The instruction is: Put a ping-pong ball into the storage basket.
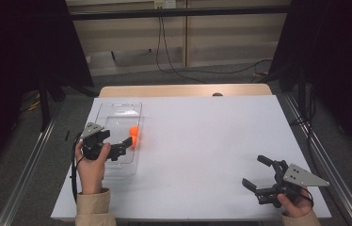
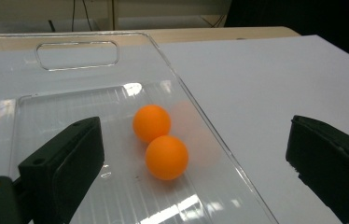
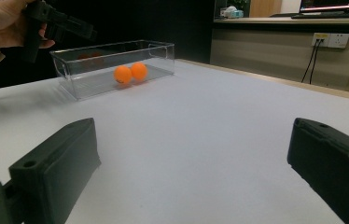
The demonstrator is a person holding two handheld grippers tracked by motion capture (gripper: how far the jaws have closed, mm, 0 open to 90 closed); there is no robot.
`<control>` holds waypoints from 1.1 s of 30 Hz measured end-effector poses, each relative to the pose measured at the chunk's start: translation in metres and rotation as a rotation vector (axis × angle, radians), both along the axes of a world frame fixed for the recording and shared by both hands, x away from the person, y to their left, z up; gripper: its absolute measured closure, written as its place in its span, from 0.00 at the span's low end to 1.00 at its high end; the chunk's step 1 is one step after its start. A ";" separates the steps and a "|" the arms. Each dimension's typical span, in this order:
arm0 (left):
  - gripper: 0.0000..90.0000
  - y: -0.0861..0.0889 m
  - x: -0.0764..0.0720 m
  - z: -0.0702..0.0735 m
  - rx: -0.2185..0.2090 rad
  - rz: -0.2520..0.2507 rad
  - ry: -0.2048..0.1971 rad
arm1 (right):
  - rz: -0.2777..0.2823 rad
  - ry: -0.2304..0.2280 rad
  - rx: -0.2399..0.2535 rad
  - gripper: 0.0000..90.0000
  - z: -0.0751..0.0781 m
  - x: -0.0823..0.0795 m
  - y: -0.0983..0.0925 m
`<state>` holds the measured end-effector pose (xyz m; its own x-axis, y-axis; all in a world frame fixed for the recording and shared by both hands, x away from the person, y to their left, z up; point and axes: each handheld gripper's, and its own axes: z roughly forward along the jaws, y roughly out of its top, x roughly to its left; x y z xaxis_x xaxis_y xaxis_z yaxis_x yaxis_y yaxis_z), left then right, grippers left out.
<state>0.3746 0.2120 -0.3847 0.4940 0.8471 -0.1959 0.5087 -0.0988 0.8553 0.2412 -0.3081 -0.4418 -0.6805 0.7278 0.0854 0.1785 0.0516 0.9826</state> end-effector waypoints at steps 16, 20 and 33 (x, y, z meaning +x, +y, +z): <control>0.05 0.000 -0.010 -0.004 -0.019 -0.025 -0.031 | 0.000 -0.003 0.000 0.02 0.000 0.000 -0.001; 0.05 0.000 -0.013 -0.006 -0.019 -0.042 -0.036 | 0.000 -0.002 0.000 0.02 0.000 0.000 0.000; 0.04 0.000 -0.020 -0.009 -0.025 -0.073 -0.076 | 0.001 -0.003 0.000 0.02 0.000 0.000 0.000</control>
<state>0.3545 0.2124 -0.3932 0.5685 0.8036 -0.1762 0.4342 -0.1111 0.8940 0.2409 -0.3086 -0.4413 -0.6812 0.7273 0.0837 0.1760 0.0516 0.9830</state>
